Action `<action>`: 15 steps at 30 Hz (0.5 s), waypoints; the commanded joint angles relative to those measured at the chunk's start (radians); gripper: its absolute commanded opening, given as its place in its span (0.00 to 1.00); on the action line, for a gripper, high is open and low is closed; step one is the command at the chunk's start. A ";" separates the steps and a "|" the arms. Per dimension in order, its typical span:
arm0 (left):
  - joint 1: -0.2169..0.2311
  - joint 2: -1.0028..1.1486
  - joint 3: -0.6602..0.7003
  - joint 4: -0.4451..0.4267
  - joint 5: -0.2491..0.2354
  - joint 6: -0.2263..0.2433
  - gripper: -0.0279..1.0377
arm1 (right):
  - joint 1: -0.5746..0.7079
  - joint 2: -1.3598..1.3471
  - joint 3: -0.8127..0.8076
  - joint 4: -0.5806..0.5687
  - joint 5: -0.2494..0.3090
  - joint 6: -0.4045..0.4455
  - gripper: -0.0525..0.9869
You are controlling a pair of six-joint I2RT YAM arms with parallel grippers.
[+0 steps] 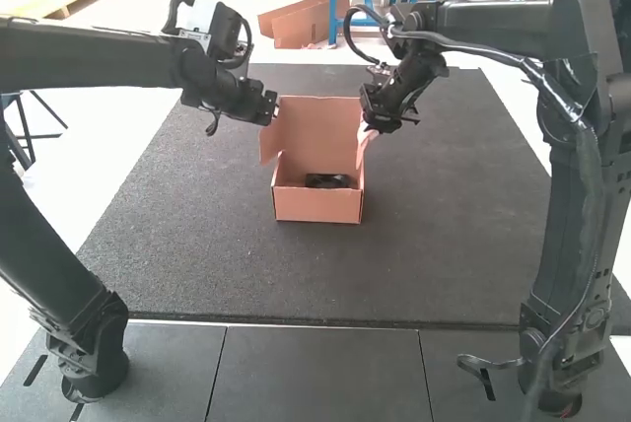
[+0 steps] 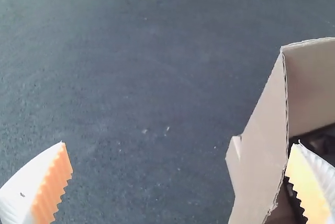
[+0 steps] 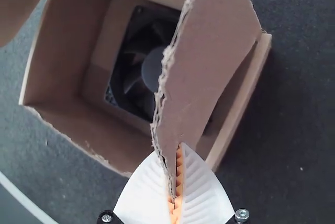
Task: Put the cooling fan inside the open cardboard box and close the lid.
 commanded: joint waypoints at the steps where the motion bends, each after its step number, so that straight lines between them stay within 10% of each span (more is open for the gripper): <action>1: 0.034 -0.025 0.017 0.030 -0.052 -0.012 0.94 | -0.013 -0.031 0.008 0.007 -0.005 -0.003 0.04; 15: 0.028 -0.008 -0.017 0.069 -0.092 0.020 0.94 | -0.015 -0.031 0.003 0.007 -0.008 -0.001 0.04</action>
